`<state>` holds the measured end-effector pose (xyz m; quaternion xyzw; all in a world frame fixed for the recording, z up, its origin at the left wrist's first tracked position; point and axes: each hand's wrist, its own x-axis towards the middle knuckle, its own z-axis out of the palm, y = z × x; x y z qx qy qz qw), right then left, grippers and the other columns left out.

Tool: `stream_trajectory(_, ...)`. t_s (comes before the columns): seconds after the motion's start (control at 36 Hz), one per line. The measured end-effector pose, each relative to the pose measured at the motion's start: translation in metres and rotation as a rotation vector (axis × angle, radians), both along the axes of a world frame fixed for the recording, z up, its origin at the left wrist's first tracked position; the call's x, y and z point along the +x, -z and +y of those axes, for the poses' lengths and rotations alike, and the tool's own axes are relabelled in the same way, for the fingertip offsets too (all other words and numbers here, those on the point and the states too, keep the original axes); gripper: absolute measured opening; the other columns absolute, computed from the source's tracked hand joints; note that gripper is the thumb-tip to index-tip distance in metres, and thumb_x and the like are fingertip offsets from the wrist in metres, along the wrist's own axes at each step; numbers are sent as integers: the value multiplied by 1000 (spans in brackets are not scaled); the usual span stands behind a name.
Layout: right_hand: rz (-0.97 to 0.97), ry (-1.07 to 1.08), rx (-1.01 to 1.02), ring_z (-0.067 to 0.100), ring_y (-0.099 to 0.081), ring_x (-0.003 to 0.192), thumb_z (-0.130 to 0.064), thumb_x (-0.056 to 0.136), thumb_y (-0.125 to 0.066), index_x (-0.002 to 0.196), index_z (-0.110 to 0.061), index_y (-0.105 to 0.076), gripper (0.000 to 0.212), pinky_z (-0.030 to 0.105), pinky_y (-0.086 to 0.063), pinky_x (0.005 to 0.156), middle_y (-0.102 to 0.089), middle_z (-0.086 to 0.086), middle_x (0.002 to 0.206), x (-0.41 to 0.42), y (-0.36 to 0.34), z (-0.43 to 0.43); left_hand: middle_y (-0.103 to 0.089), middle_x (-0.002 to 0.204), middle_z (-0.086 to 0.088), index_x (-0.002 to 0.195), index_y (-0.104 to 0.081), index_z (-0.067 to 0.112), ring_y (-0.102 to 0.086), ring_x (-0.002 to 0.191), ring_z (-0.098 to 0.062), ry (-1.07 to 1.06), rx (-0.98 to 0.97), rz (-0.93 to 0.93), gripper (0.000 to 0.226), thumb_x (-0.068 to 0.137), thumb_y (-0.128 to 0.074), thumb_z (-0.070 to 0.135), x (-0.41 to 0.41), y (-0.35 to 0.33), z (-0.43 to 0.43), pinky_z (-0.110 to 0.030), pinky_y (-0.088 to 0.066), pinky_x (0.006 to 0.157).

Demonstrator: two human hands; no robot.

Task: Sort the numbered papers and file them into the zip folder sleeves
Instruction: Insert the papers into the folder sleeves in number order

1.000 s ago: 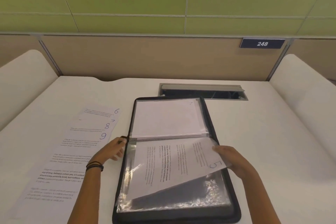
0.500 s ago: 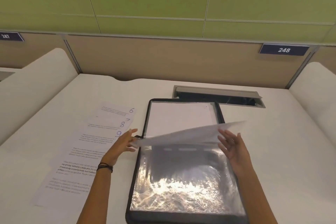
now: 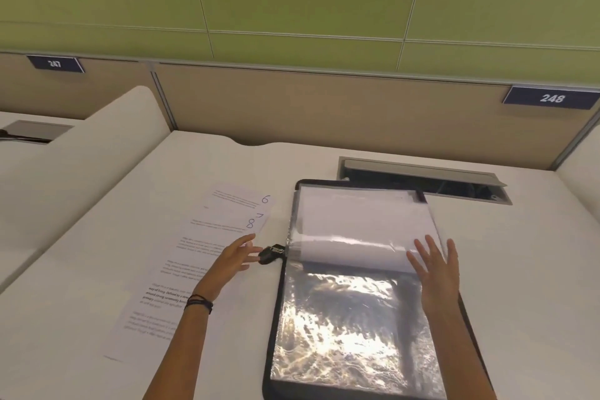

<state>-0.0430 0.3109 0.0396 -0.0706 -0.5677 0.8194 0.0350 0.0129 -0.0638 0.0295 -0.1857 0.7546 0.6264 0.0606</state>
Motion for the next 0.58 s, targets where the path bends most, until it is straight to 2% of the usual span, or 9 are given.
stream_trajectory(0.06,52,-125,218,11,-40,131,-77,74,-47,102,-71,-52,30,40,-18,117,-46,-47,120,2,2,-11,-60,120,-7,135,-42,19,-59,104,-19,-32,-11,14,35,101,-38,27,4,3,-10,-25,-45,87)
stream_trajectory(0.08,80,-141,278,9,-42,128,-88,55,-54,95,-73,-53,42,38,-19,116,-50,-48,111,2,2,-16,-60,119,-7,133,-43,19,-59,102,-19,-56,-17,21,33,101,-38,25,7,5,-16,-23,-46,84)
stream_trajectory(0.11,95,-110,246,11,-47,125,-88,45,-61,100,-60,-61,62,35,-29,113,-59,-37,110,0,7,-22,-60,118,-8,132,-44,19,-60,101,-19,-80,-26,31,32,101,-38,23,9,7,-23,-21,-46,81)
stream_trajectory(0.17,88,-5,141,24,-52,122,-67,61,-71,128,-30,-52,79,27,-50,94,-57,-15,123,1,9,-39,-61,118,-10,131,-47,15,-60,102,-23,-134,-54,57,31,101,-40,18,16,14,-38,-21,-46,80)
stream_trajectory(0.22,101,-1,196,28,-54,120,-31,86,-60,131,-17,-46,50,19,-54,82,-55,-3,128,3,12,-56,-61,116,-10,125,-53,16,-59,105,-26,-206,-96,85,27,99,-46,13,24,22,-53,-25,-46,82)
stream_trajectory(0.28,90,-45,321,13,-58,113,-8,95,-49,130,-15,-50,35,15,-52,82,-56,4,130,1,18,-72,-60,116,-7,120,-57,18,-57,104,-24,-279,-194,105,25,97,-50,13,31,28,-68,-26,-44,82)
stream_trajectory(0.44,92,-298,630,11,-59,106,-2,94,-51,124,-16,-58,34,1,-44,75,-61,-1,121,11,24,-136,-56,121,-20,121,-58,2,-56,100,-29,-410,-408,112,33,88,-60,0,41,46,-121,-31,-43,83)
stream_trajectory(0.5,93,-399,668,7,-60,101,0,92,-52,122,-20,-58,36,3,-45,74,-63,-10,114,16,25,-155,-54,122,-21,122,-58,2,-54,107,-34,-421,-482,88,35,87,-63,1,40,51,-136,-36,-44,87)
stream_trajectory(0.58,120,-548,744,5,-58,110,-5,91,-54,119,-28,-60,37,20,-47,93,-63,-16,119,20,33,-177,-53,122,-22,121,-59,2,-50,113,-38,-443,-606,54,38,85,-67,4,36,55,-150,-46,-42,95)
